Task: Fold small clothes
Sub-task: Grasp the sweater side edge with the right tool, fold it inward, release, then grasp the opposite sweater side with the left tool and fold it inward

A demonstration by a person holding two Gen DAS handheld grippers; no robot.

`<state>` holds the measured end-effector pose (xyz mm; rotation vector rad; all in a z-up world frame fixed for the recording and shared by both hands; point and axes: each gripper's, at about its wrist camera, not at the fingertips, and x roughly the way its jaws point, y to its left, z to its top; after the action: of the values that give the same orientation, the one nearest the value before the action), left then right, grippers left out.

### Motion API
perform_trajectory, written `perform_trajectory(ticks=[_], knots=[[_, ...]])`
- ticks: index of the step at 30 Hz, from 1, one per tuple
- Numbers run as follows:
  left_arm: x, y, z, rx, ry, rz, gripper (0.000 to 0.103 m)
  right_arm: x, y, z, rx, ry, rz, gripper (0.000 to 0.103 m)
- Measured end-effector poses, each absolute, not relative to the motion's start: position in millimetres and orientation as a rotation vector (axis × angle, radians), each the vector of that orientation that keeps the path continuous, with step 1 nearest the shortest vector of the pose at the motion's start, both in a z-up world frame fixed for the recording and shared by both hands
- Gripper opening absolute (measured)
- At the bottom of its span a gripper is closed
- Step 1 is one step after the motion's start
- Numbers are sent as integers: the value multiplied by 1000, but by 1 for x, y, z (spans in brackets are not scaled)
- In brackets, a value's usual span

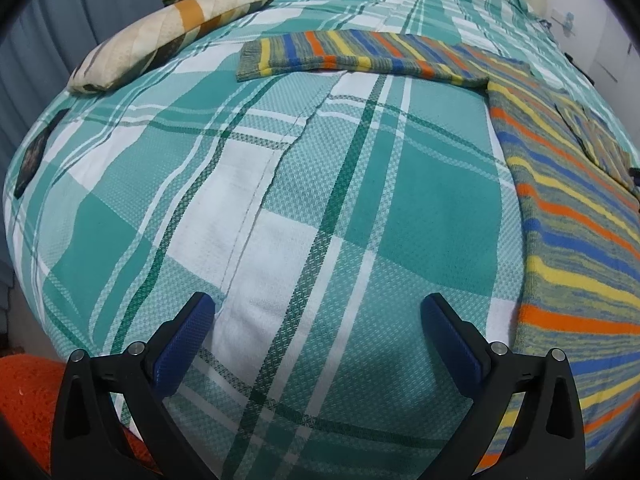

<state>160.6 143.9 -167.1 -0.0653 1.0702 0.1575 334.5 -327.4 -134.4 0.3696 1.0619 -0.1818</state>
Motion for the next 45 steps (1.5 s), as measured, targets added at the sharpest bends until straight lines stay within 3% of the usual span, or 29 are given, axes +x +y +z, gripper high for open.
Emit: perform_trajectory(ticks=[3, 10, 11, 12, 14, 20, 23, 25, 40, 45], knots=[[161, 143, -167, -56, 1067, 152, 103, 307, -302, -115, 272, 1032, -106, 32], [152, 144, -168, -38, 1036, 109, 103, 210, -261, -125, 207, 1099, -23, 33], [151, 143, -168, -27, 1033, 109, 103, 190, -257, -117, 204, 1056, -34, 37], [150, 141, -169, -12, 1029, 113, 103, 174, -256, -111, 200, 1017, -50, 55], [148, 137, -169, 18, 1019, 116, 103, 138, -254, -100, 198, 956, -101, 80], [149, 138, -169, 4, 1020, 124, 103, 64, -258, -110, 78, 943, -262, 81], [148, 141, -167, -15, 1026, 113, 103, 58, -284, -145, 148, 1032, -338, 102], [148, 143, -164, -39, 1035, 101, 103, 49, -298, -152, 248, 984, -319, 103], [147, 141, -144, -170, 994, -27, 103, 48, -287, -158, 157, 944, -345, 103], [169, 183, -130, -410, 992, -93, 102, 48, -285, -158, 146, 940, -348, 103]])
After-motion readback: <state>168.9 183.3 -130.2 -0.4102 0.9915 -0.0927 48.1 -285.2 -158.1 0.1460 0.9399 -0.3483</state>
